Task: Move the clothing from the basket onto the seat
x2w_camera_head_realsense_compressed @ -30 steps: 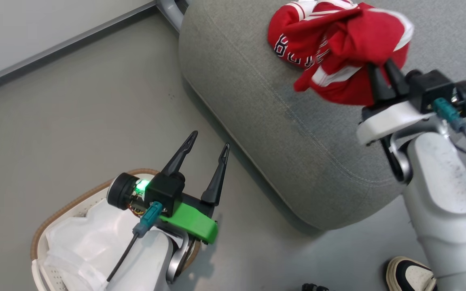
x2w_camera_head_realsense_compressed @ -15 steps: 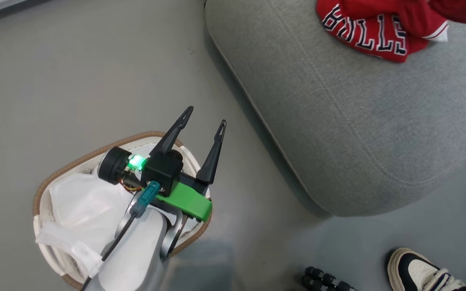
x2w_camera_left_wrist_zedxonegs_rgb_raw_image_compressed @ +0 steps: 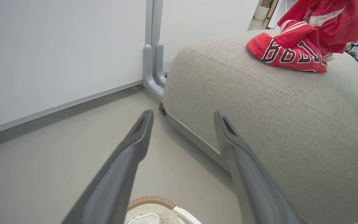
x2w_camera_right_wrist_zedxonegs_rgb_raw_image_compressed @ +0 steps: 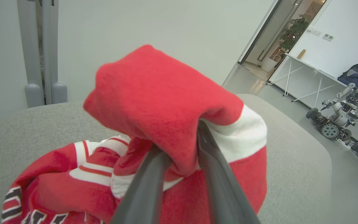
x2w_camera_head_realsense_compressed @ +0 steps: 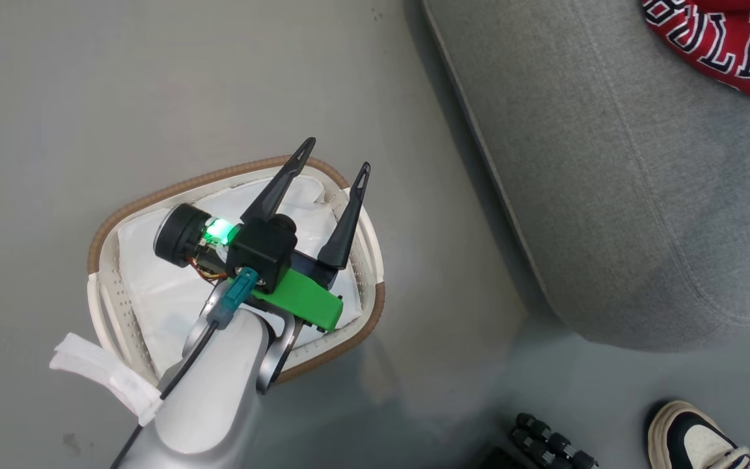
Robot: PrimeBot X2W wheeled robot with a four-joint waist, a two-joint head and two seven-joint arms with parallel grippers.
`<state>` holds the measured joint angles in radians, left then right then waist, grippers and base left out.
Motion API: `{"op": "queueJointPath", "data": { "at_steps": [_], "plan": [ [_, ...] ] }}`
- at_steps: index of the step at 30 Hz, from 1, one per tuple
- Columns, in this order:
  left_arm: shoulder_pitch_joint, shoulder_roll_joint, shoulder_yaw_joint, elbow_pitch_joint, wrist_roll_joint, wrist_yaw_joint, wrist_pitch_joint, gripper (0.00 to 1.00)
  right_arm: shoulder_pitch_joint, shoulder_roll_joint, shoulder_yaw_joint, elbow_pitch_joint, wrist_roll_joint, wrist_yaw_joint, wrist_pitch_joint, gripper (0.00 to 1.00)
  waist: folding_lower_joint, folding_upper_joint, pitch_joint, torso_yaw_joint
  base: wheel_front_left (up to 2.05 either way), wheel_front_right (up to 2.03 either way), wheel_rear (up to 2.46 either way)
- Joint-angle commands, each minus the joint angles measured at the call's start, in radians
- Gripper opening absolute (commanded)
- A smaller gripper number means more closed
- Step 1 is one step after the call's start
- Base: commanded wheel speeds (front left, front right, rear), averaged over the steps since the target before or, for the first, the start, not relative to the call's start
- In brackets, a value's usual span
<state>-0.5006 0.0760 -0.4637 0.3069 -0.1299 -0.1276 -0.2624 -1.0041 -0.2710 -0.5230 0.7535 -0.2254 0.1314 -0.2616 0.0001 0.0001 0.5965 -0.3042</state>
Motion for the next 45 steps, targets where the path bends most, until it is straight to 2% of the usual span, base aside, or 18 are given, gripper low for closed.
{"op": "queueJointPath", "data": {
  "at_steps": [1,9,14,20,29,35,45],
  "plan": [
    [-0.007,0.010,0.013,-0.003,0.003,-0.004,-0.003,1.00,0.020,0.021,-0.021,-0.011,-0.014,-0.001,-0.005,1.00,-0.0001,-0.0001,0.033,0.034,0.00,0.00,0.00],
    [0.007,0.013,0.061,0.004,0.009,0.009,-0.003,1.00,0.114,0.095,-0.047,-0.094,0.004,-0.001,-0.005,1.00,-0.0001,-0.0001,0.002,0.040,0.00,0.00,0.00],
    [0.024,0.006,0.089,0.004,0.016,0.011,-0.003,1.00,0.204,0.134,0.021,-0.167,0.047,-0.001,-0.005,1.00,-0.0001,-0.0001,-0.037,0.043,0.00,0.00,0.00],
    [0.057,-0.004,0.136,-0.010,0.015,0.024,-0.003,1.00,0.304,0.148,0.124,-0.239,0.123,-0.001,-0.005,1.00,-0.0001,-0.0001,-0.094,0.067,0.00,0.00,0.00],
    [0.146,-0.015,0.245,-0.032,0.015,0.072,-0.003,1.00,0.424,0.158,0.259,-0.330,0.220,-0.001,-0.005,1.00,-0.0001,-0.0001,-0.196,0.142,0.00,0.00,0.00],
    [0.208,-0.019,0.318,-0.030,0.021,0.094,-0.003,1.00,0.473,0.176,0.336,-0.347,0.250,-0.001,-0.005,1.00,-0.0001,-0.0001,-0.252,0.191,0.00,0.00,0.00],
    [0.278,-0.023,0.390,-0.013,0.024,0.106,-0.003,1.00,0.559,0.203,0.442,-0.350,0.286,-0.001,-0.005,1.00,-0.0001,-0.0001,-0.326,0.260,0.00,0.00,0.00]
  ]
}}
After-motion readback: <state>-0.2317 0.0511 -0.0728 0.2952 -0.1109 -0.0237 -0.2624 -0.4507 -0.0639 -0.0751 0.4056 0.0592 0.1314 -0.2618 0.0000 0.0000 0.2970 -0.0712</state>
